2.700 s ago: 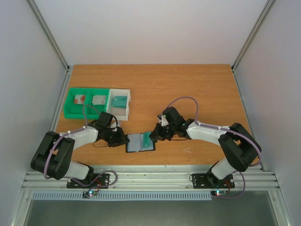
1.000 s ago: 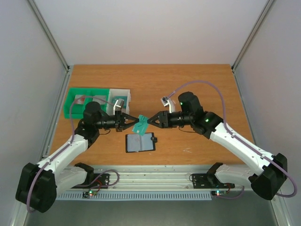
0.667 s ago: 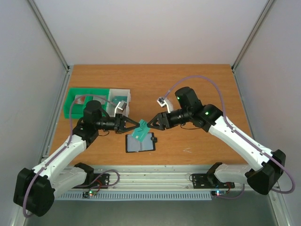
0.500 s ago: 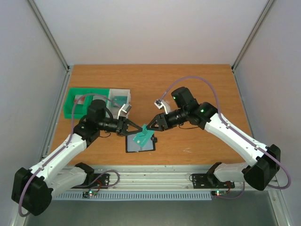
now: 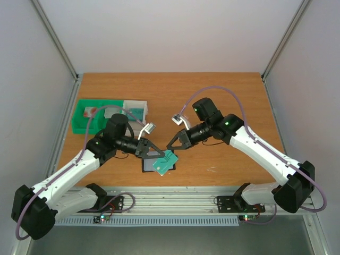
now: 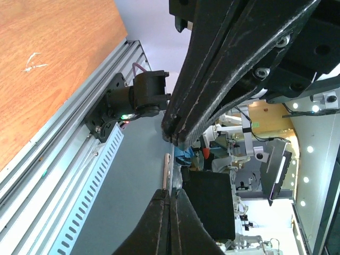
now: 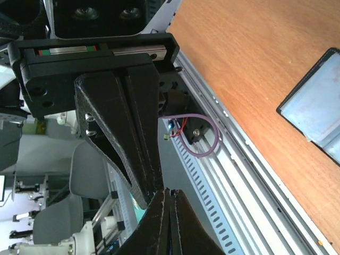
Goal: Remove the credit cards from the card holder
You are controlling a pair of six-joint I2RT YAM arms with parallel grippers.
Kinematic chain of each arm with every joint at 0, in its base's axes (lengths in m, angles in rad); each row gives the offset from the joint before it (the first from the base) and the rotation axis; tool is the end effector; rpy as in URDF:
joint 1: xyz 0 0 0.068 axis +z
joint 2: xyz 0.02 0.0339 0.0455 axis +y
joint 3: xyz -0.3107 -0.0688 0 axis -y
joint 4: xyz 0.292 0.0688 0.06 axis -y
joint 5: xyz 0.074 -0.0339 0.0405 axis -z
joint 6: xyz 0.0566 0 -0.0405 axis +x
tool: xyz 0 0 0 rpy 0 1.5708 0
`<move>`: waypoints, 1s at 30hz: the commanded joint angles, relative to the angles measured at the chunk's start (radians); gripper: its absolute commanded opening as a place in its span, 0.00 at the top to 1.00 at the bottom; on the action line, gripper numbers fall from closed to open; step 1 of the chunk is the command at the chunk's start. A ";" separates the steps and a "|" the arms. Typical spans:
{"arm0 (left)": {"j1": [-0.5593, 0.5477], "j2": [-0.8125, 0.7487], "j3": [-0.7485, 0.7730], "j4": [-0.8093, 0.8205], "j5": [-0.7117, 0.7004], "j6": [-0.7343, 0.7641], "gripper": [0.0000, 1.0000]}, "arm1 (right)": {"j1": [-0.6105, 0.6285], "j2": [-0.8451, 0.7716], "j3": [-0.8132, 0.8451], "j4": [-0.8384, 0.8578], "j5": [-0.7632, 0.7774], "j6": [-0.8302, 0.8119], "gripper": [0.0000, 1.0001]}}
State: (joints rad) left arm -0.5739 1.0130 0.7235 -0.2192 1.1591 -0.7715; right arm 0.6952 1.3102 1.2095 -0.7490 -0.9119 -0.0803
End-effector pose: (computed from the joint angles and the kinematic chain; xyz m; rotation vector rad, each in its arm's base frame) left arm 0.1708 -0.1722 0.3042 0.6287 2.2876 -1.9441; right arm 0.2080 0.2318 0.3624 -1.3060 2.0349 1.3826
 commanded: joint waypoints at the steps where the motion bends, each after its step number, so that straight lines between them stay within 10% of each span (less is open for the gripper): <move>1: -0.004 -0.008 0.033 -0.003 -0.012 0.032 0.99 | 0.000 -0.040 -0.040 0.027 -0.078 0.003 0.99; 9: -0.006 -0.026 0.025 0.032 0.004 0.017 1.00 | -0.001 -0.045 -0.065 0.042 -0.121 0.004 0.77; 22: -0.007 -0.030 0.026 0.053 -0.008 0.001 0.98 | -0.001 -0.042 -0.095 0.089 -0.181 0.013 0.99; 30: -0.002 -0.047 0.079 -0.100 -0.282 0.041 0.41 | -0.006 -0.090 -0.148 0.234 -0.059 0.194 0.99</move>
State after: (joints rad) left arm -0.5793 0.9932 0.7639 -0.2939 1.0363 -0.7494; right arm 0.6895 1.2655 1.0916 -0.6319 -1.0328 -0.0204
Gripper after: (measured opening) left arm 0.542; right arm 0.014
